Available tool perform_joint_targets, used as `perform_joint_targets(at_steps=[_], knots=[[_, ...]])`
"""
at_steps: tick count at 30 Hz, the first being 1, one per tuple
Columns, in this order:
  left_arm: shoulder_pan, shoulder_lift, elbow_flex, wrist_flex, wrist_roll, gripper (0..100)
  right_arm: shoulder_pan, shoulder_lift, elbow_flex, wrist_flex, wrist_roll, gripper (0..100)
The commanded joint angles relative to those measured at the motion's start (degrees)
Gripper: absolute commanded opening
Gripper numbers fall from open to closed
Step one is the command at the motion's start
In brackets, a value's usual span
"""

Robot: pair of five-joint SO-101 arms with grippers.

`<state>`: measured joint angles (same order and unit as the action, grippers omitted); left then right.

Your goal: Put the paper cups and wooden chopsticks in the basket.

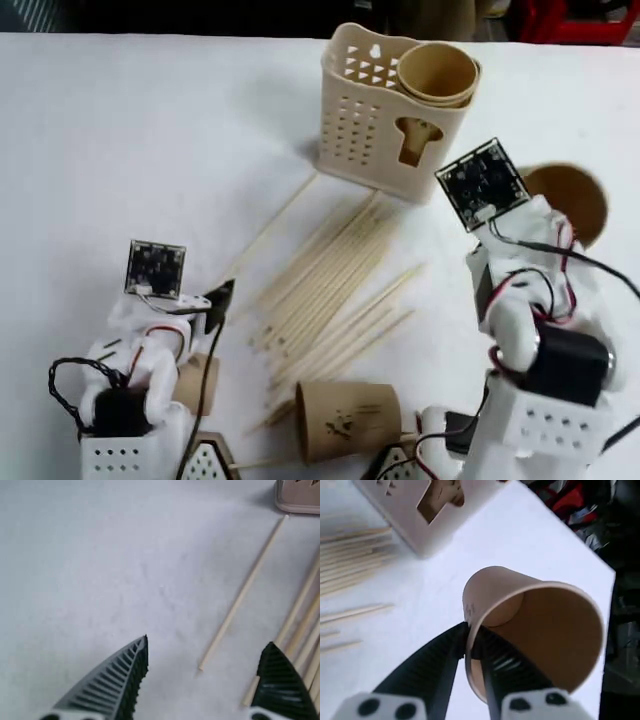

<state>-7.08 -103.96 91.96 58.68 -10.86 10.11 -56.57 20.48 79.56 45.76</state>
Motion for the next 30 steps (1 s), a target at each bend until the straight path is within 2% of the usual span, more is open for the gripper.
perform_joint_targets(at_steps=[1, 10, 16, 21, 30], knots=[[-0.4, -0.57, -0.44, -1.49, -0.7, 35, -2.15, -1.01, -6.77, -2.15, 0.09, 1.9], [-0.4, -0.57, -0.44, -1.49, -0.7, 35, -8.66, -1.01, -7.91, -15.78, 0.09, 1.9], [-0.4, -0.57, -0.44, -1.49, -0.7, 35, -13.32, -0.66, -7.91, -21.05, 0.0, 1.9], [-0.4, -0.57, -0.44, -1.49, -0.7, 35, -16.22, 5.67, -8.18, -25.54, 0.0, 1.9], [-0.4, -0.57, -0.44, -1.49, -0.7, 35, -16.57, 19.3, -9.49, -37.23, 0.0, 1.9]])
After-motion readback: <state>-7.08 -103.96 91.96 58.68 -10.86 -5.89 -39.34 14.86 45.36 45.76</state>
